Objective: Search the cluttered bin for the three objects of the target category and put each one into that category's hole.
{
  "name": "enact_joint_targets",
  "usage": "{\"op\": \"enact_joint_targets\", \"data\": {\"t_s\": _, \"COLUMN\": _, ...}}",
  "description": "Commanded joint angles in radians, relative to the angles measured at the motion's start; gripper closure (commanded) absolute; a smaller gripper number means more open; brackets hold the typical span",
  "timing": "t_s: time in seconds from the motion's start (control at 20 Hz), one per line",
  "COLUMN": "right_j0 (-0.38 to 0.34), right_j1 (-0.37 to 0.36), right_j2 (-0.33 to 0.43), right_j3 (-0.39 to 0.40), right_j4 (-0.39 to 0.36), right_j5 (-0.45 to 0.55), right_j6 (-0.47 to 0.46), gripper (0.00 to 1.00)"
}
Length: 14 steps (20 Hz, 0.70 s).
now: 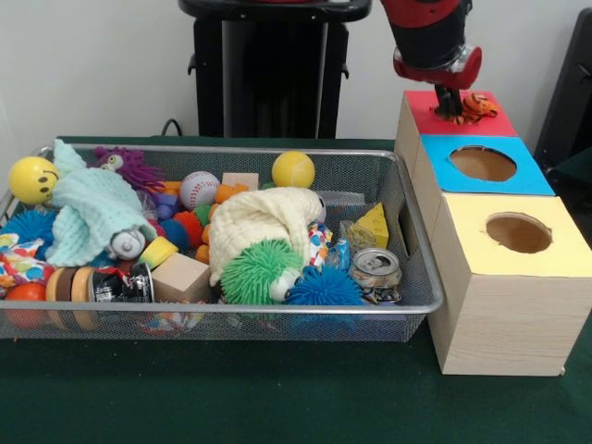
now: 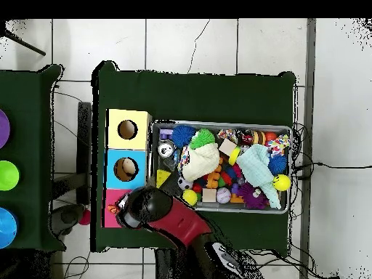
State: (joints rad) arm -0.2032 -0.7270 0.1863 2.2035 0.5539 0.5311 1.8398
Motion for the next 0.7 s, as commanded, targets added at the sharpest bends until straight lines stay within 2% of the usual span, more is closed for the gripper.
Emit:
{"op": "enact_joint_targets", "data": {"t_s": 0.05, "right_j0": 0.004, "right_j1": -0.107, "right_j2": -0.027, "right_j3": -0.135, "right_j4": -0.076, "right_j5": 0.322, "right_j6": 0.269, "gripper": 1.0}}
{"op": "enact_joint_targets", "data": {"t_s": 0.35, "right_j0": 0.007, "right_j1": -0.124, "right_j2": -0.053, "right_j3": -0.204, "right_j4": -0.103, "right_j5": 0.454, "right_j6": 0.312, "gripper": 1.0}}
{"op": "enact_joint_targets", "data": {"t_s": 0.7, "right_j0": 0.037, "right_j1": -0.116, "right_j2": -0.086, "right_j3": -0.239, "right_j4": -0.104, "right_j5": 0.493, "right_j6": 0.316, "gripper": 1.0}}
